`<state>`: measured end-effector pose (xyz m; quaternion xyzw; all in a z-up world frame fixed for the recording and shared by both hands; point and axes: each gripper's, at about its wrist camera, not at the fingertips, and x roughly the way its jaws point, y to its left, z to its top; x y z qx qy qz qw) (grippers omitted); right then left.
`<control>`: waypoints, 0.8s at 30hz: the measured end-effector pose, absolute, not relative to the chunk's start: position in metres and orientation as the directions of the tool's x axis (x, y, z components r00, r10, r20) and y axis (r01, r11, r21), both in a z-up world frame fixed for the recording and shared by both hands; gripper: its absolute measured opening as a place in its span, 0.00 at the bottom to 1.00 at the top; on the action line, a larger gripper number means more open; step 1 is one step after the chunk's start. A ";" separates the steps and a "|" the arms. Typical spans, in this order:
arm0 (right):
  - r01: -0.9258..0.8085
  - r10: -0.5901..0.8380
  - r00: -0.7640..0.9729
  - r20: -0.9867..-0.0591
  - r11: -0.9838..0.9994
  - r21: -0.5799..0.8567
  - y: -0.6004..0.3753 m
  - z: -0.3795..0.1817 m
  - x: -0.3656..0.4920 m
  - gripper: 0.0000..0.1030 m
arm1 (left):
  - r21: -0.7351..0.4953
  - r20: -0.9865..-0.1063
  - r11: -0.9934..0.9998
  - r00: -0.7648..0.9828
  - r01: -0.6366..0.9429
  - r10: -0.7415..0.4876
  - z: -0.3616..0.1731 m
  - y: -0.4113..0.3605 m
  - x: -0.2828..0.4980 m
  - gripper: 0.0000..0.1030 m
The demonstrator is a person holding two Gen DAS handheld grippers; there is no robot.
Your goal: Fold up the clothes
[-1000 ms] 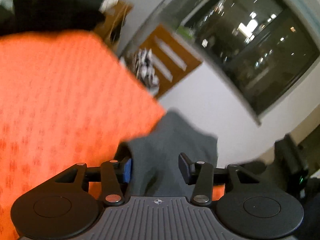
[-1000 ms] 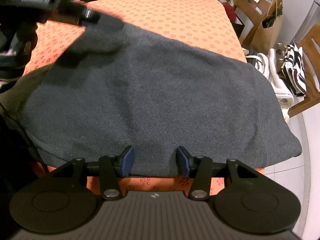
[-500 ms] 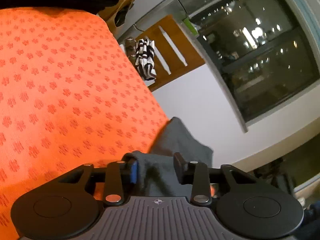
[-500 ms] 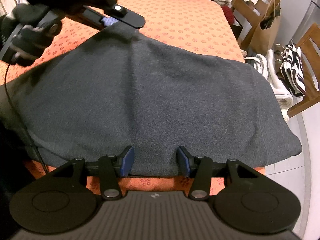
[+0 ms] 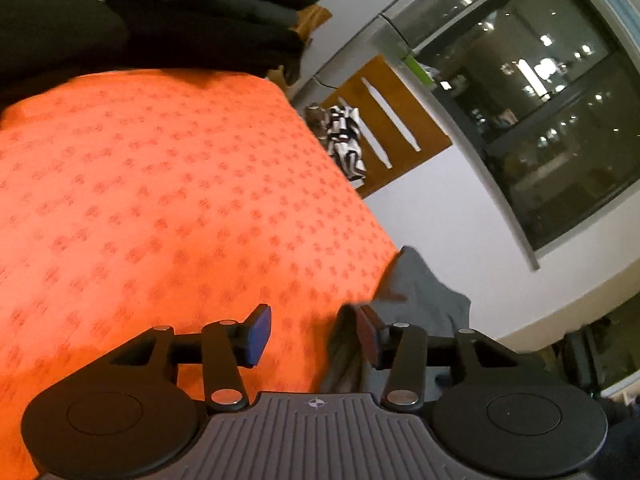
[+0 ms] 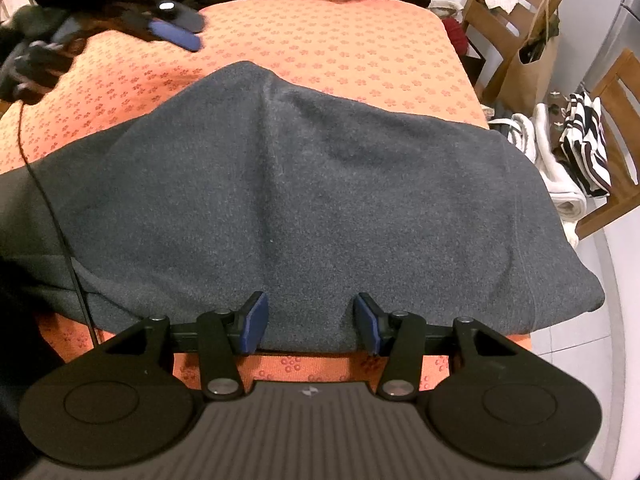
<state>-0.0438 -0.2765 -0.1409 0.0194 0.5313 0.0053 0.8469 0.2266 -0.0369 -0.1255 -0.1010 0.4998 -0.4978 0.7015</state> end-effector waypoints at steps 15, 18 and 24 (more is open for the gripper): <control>0.063 -0.065 0.530 -0.846 0.997 -0.038 -0.312 -0.118 -0.018 0.53 | -0.532 -0.663 0.493 0.023 0.688 -0.748 -0.149 -0.057 0.160 0.28; 0.059 -0.058 0.559 -0.827 0.998 -0.031 -0.320 -0.112 -0.004 0.53 | -0.542 -0.661 0.501 0.027 0.675 -0.750 -0.153 -0.062 0.161 0.27; 0.178 -0.103 0.584 -0.805 0.984 0.002 -0.368 -0.105 0.020 0.53 | -0.571 -0.645 0.517 0.041 0.638 -0.763 -0.155 -0.065 0.164 0.16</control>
